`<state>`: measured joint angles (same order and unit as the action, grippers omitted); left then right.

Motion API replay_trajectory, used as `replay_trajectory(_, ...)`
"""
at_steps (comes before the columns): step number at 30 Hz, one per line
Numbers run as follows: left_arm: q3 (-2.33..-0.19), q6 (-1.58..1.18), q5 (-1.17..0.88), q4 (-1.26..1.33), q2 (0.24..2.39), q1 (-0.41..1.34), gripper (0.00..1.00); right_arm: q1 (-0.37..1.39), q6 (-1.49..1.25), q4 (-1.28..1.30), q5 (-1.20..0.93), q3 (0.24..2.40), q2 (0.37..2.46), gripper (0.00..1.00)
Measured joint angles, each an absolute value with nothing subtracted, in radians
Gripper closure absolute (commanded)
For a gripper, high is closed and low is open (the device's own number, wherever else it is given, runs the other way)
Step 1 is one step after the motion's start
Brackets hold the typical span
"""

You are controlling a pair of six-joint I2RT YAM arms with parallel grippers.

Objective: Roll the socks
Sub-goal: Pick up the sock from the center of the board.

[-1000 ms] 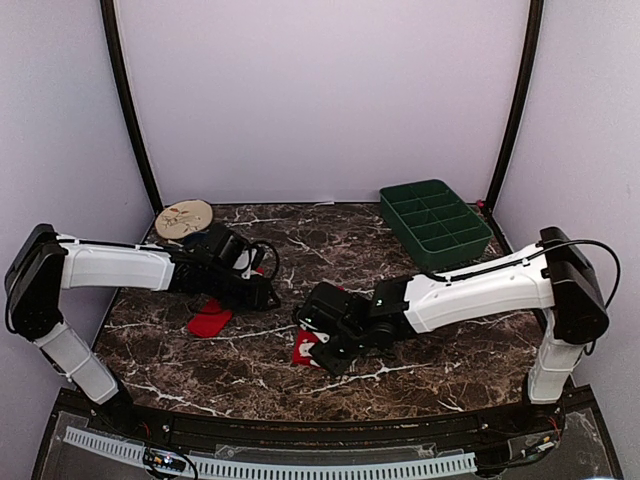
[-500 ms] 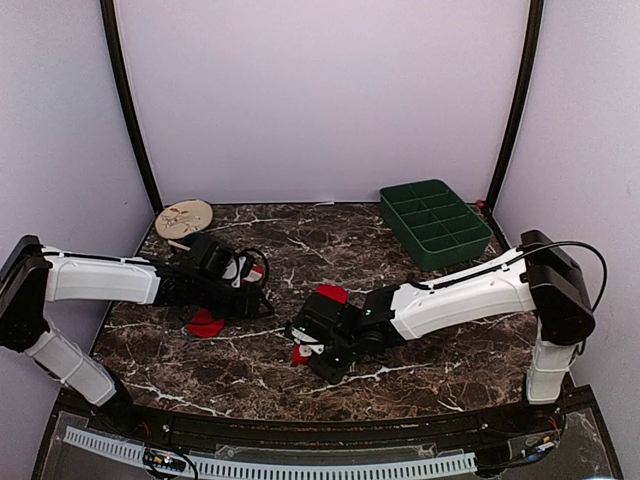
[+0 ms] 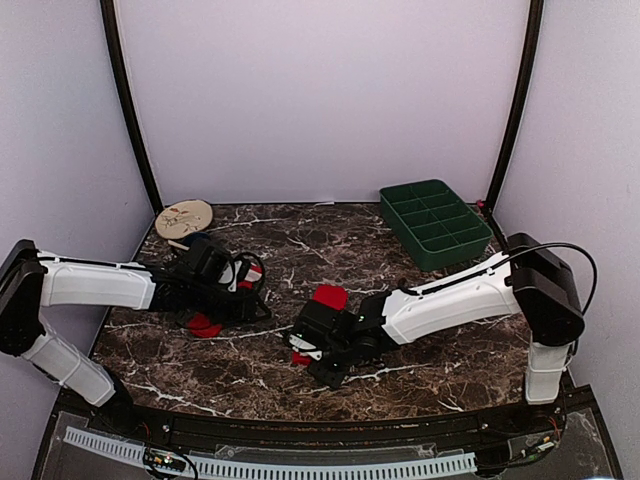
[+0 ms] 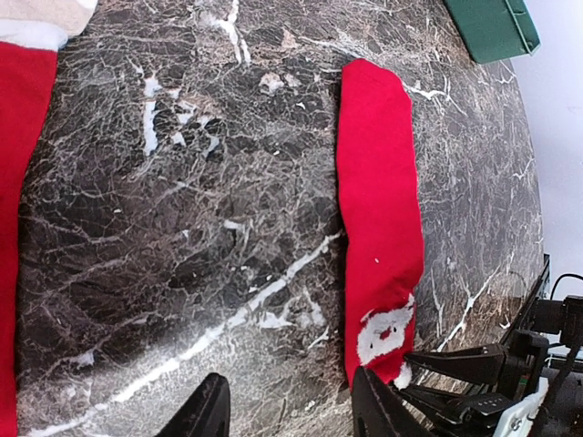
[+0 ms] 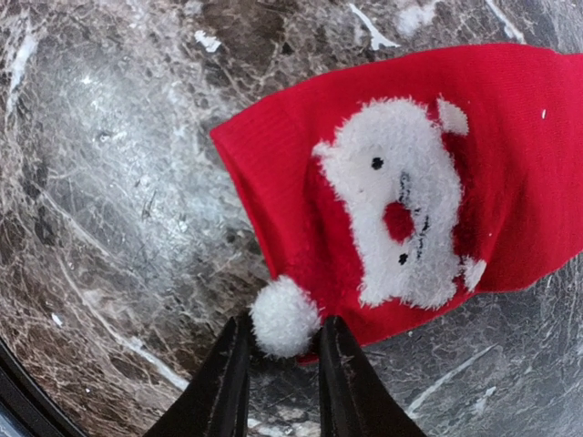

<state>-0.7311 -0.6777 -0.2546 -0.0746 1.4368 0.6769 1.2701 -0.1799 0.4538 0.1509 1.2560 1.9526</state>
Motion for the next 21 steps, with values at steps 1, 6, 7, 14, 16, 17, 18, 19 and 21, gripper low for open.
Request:
replay_trajectory(1,-0.728,-0.678,-0.255,-0.075,1.433,0.677,0.52,1.270,-0.176,0.450,0.152,1.256,1.954,0.77)
replay_trajectory(6,-0.711,-0.677,-0.255,-0.063,1.414,0.677,0.52,1.270,-0.160,0.441,0.159,1.256,1.957,0.73)
replay_trajectory(7,-0.707,-0.677,-0.255,-0.059,1.409,0.677,0.52,1.270,-0.158,0.440,0.160,1.256,1.957,0.70)
replay_trajectory(14,-0.688,-0.674,-0.255,-0.046,1.386,0.677,0.52,1.266,-0.134,0.437,0.196,1.256,1.957,0.57)
replay_trajectory(16,-0.683,-0.674,-0.255,-0.040,1.386,0.677,0.52,1.263,-0.127,0.436,0.203,1.256,1.957,0.57)
replay_trajectory(17,-0.682,-0.674,-0.255,-0.038,1.386,0.677,0.52,1.262,-0.125,0.435,0.205,1.256,1.957,0.57)
replay_trajectory(18,-0.680,-0.674,-0.255,-0.036,1.386,0.677,0.52,1.262,-0.121,0.434,0.209,1.256,1.957,0.57)
replay_trajectory(19,-0.679,-0.674,-0.255,-0.034,1.386,0.677,0.52,1.262,-0.116,0.434,0.211,1.256,1.957,0.57)
replay_trajectory(21,-0.678,-0.674,-0.255,-0.030,1.386,0.677,0.52,1.261,-0.109,0.433,0.215,1.256,1.957,0.57)
